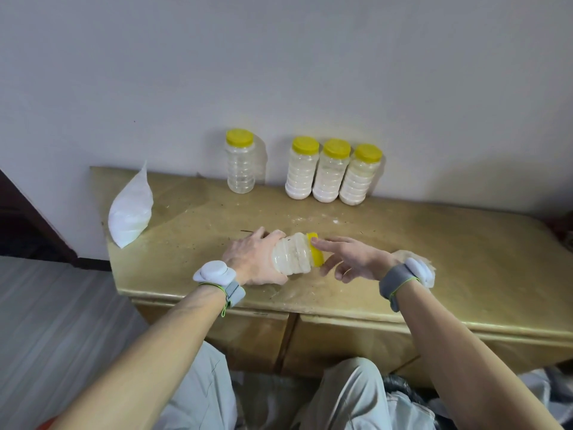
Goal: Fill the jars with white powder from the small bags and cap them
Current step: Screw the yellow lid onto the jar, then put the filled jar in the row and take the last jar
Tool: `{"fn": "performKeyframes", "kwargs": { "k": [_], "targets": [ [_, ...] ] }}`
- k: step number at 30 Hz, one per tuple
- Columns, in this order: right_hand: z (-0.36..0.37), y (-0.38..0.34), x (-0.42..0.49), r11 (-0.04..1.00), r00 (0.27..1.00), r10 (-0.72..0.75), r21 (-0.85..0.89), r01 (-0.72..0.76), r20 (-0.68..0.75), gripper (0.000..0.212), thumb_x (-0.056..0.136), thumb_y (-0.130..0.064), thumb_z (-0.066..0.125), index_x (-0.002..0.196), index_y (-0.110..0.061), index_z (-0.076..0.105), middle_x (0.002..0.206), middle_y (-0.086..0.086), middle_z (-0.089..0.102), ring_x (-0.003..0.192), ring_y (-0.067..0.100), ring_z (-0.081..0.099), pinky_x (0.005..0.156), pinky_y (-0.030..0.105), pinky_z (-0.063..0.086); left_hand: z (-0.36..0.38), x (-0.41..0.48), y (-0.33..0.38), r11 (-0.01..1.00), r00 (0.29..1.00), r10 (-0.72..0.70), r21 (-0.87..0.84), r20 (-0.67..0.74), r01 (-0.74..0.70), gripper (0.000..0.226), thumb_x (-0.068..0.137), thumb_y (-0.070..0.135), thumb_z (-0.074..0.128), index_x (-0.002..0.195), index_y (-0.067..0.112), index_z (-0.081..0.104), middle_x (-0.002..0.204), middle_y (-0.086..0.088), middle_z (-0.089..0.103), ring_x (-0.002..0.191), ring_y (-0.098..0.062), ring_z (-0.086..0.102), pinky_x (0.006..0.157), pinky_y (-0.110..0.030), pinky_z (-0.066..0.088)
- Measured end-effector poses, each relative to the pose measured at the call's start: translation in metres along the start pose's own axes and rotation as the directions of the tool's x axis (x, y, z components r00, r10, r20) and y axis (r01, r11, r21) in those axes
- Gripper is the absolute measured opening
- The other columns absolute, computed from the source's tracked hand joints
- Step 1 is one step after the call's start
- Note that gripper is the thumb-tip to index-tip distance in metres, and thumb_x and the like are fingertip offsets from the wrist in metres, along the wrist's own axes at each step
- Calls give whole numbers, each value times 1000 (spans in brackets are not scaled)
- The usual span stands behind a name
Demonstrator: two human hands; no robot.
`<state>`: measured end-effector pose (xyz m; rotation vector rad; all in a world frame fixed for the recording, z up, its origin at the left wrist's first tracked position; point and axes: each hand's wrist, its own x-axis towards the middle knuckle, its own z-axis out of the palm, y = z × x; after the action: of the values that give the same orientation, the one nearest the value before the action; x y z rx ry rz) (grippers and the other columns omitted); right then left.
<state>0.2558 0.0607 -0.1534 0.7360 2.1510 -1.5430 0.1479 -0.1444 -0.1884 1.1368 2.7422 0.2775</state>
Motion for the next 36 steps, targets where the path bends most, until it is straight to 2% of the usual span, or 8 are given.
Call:
{"fn": "performKeyframes", "kwargs": {
  "k": [3,7,10,14,18,24,30,36],
  "targets": [
    [7,-4,4,983,994,89,-158,-97,-56,86,85,-84,30,116,-9,59,82,11,74,53,22,60,52,26,50,2,-2,2,1000,1000,-2,24,-4,2,90,58,69,71,136,44,34,108,8,43,95,-23,59,72,-33,41],
    [5,-8,3,999,998,20,42,-22,53,63,84,-73,56,124,-25,56,95,11,73,53,22,53,50,25,42,-3,-1,-5,998,999,-37,-59,-17,36,91,58,72,71,136,43,34,109,8,46,95,-23,58,73,-34,43],
    [10,-14,7,997,999,8,-70,-11,-45,71,80,-80,52,113,-18,60,71,6,63,46,16,39,46,23,30,-3,-2,-8,998,1000,-22,-62,-6,21,92,56,73,70,136,44,33,108,9,46,92,-21,58,74,-35,44],
    [21,-21,12,972,980,-110,-226,71,-164,67,82,-84,39,116,-28,53,90,10,70,50,18,49,45,25,39,-4,1,-9,994,999,-51,-103,-19,49,92,55,72,70,135,46,34,109,10,48,92,-22,59,73,-33,44],
    [39,-21,20,945,921,-224,-302,126,-317,58,88,-78,35,96,-24,55,84,9,65,73,24,64,60,32,41,-4,1,-14,992,999,-46,-114,-12,45,89,56,71,69,134,46,35,110,11,49,90,-22,60,72,-33,44],
    [31,-22,37,989,967,-139,-78,125,-212,78,81,-89,9,127,-37,45,86,9,63,50,17,37,45,22,29,-7,11,-25,958,989,-145,-255,-38,131,84,57,68,75,127,37,42,110,10,48,91,-21,59,71,-34,45],
    [37,-26,76,877,939,-204,-477,50,-278,38,96,-59,45,105,-24,56,108,7,68,93,27,62,82,35,51,-20,46,-40,698,897,-421,-680,-138,223,69,55,56,89,107,30,53,108,7,63,93,-18,58,76,-30,41],
    [43,-35,114,718,994,0,-692,-78,-112,72,74,-68,67,128,-22,54,116,2,63,104,26,61,81,33,49,-34,106,-32,559,828,-538,-802,-160,208,81,65,45,90,132,25,48,127,-2,65,116,-28,61,88,-28,40]
  ]
}}
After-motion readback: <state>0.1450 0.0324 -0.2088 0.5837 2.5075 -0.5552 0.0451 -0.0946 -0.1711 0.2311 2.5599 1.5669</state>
